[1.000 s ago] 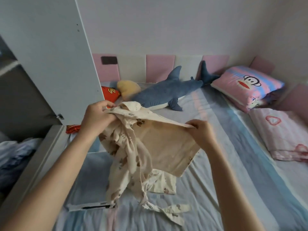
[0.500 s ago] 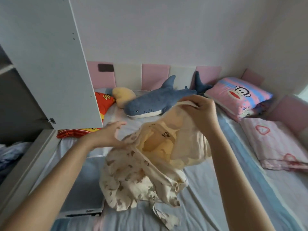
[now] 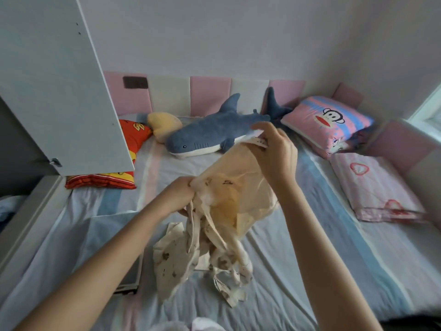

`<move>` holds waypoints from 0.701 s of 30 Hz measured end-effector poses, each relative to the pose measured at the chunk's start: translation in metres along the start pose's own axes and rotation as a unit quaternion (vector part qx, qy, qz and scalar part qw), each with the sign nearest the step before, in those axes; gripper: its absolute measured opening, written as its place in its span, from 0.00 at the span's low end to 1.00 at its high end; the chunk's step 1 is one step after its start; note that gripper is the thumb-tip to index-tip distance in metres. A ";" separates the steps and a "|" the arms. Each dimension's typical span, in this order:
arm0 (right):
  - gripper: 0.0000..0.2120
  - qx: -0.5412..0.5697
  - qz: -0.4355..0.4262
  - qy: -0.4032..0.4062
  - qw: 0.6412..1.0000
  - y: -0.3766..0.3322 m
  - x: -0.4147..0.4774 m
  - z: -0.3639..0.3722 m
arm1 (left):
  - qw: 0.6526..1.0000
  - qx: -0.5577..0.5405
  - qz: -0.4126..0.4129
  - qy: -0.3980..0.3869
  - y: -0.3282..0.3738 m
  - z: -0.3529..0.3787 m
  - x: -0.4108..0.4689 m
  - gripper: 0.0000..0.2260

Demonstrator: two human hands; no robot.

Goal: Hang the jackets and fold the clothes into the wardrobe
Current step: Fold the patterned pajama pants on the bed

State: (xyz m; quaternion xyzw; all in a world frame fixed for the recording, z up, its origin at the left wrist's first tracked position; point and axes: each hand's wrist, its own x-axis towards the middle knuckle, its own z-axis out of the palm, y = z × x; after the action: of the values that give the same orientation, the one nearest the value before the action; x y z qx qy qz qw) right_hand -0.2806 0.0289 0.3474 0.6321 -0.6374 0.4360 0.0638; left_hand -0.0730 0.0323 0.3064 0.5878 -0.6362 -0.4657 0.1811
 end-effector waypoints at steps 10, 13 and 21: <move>0.49 0.259 0.451 -0.175 0.836 0.044 -0.179 0.093 | 0.958 -0.210 0.024 0.196 0.039 -0.014 0.009 0.17; 0.35 0.305 0.460 -0.358 0.753 0.016 -0.188 0.093 | 0.946 -0.232 0.028 0.225 0.041 -0.024 0.008 0.17; 0.22 0.362 0.432 -0.408 0.718 0.001 -0.145 0.092 | 0.920 -0.281 0.026 0.270 0.041 -0.038 0.015 0.18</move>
State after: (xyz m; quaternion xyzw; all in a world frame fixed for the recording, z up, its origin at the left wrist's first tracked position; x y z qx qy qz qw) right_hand -0.2101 0.0796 0.1992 0.3792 -0.5994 0.3137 -0.6313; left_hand -0.0711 -0.0013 0.3534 0.5998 -0.4210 -0.4437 0.5159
